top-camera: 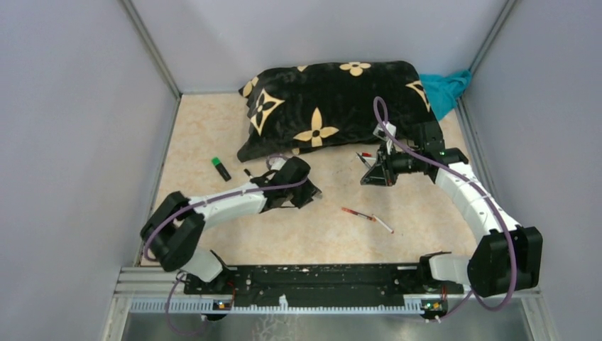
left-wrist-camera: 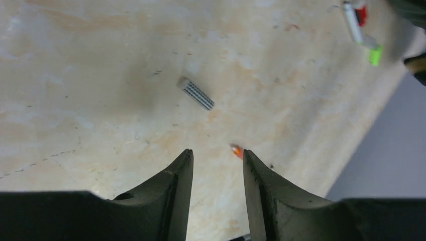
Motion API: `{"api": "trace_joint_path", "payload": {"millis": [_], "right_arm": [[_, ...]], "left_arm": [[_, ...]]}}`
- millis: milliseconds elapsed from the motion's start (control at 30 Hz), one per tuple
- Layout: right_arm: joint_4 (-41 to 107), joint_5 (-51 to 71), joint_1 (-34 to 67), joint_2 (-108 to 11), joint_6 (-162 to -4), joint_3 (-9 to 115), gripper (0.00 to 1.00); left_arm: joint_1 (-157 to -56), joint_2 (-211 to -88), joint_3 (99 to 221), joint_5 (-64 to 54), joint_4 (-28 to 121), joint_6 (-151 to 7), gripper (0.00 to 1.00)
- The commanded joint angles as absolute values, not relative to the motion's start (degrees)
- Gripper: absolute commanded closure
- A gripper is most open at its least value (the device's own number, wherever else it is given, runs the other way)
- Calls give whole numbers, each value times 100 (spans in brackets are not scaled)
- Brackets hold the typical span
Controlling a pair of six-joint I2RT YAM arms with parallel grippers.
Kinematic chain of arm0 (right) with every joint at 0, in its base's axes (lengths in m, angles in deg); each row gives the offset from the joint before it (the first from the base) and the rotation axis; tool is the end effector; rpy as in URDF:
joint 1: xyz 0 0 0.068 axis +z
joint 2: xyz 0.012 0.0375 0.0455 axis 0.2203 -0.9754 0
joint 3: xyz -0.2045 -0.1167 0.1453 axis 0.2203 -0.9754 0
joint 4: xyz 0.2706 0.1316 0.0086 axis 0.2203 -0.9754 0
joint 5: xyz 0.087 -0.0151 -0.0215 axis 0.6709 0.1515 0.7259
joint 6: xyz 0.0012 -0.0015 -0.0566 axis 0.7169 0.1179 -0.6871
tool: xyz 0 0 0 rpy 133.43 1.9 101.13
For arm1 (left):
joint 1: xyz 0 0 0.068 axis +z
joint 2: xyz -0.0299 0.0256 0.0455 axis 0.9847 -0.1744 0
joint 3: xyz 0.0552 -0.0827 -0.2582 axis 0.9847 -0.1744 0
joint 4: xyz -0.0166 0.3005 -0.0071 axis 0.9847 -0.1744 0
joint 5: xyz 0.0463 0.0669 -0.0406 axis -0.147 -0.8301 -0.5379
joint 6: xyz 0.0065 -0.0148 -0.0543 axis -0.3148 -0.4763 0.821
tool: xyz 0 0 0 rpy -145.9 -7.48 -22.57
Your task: Insert the pens into the pen caps
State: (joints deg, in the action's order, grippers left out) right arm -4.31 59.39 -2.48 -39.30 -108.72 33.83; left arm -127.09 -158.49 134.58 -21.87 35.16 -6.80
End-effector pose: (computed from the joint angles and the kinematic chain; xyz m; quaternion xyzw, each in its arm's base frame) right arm 0.2769 0.0838 0.2726 -0.3560 0.7693 0.4298 0.3110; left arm 0.2325 -0.2417 0.1731 -0.2645 0.8870 -0.2949 0.2373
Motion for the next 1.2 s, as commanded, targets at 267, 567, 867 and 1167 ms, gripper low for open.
{"api": "trace_joint_path", "payload": {"millis": [267,567,867,1167], "right_arm": [[-70,5941,-415,-3541,-10814,3257,100],[-27,5958,-480,-3534,-10770,3228,100],[-25,5955,-516,-3574,-10756,3250,100],[-10,5959,-558,-3592,-10741,3250,100]], "left_arm": [[-12628,-17859,15981,-2788,-92,569,60],[-12497,-18360,16515,-2835,-465,471,56],[-12289,-18756,16750,-2659,-596,379,53],[-12282,-19016,16996,-2372,-849,236,64]]}}
